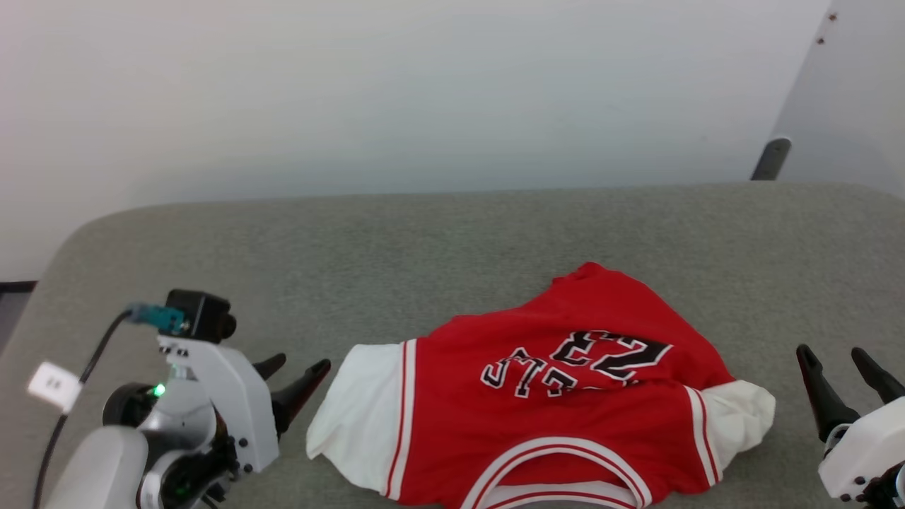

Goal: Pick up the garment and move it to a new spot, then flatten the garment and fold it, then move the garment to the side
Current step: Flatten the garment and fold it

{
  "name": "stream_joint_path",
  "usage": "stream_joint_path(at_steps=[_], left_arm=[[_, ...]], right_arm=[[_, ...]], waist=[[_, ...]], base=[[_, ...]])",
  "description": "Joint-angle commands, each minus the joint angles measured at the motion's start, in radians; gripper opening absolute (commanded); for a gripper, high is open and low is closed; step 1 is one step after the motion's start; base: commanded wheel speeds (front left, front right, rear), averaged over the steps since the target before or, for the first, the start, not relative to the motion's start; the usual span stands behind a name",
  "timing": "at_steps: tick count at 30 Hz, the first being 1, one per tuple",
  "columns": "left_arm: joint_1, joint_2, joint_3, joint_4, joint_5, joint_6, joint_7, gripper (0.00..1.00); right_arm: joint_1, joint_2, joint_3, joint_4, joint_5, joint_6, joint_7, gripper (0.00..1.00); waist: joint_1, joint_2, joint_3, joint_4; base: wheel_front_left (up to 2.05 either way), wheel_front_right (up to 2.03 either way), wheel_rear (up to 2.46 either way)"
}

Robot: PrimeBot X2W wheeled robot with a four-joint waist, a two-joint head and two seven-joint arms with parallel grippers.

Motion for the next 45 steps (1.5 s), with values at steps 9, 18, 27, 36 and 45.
stream_joint_path(at_steps=[9,18,27,36,45], left_arm=[[-0.094,0.030,-0.060,0.132,-0.026,0.034,0.210,1.00],[-0.137,0.039,-0.087,0.287,-0.026,0.066,0.303,1.00],[-0.166,0.029,-0.111,0.432,-0.008,0.047,0.270,1.00],[-0.204,-0.006,-0.117,0.557,-0.037,0.015,0.203,0.00],[-0.259,-0.022,-0.136,0.580,-0.052,-0.002,0.148,0.00]], right_arm=[[0.052,0.066,-0.002,-0.049,-0.020,0.000,-0.125,1.00],[0.050,0.087,0.000,-0.050,-0.022,0.000,-0.132,1.00],[0.031,0.076,0.002,-0.034,-0.010,0.000,-0.103,1.00],[0.042,0.060,0.020,-0.017,0.004,0.000,0.005,1.00],[-0.016,0.032,0.037,0.070,0.049,0.000,0.129,1.00]], waist=[[0.0000,0.0000,0.050,-0.076],[0.0000,0.0000,0.098,-0.104],[0.0000,0.0000,0.123,-0.110],[0.0000,0.0000,0.142,-0.099],[0.0000,0.0000,0.164,-0.059]], base=[[0.00,0.00,0.00],[0.00,0.00,0.00],[0.00,0.00,0.00],[0.00,0.00,0.00],[0.00,0.00,0.00]])
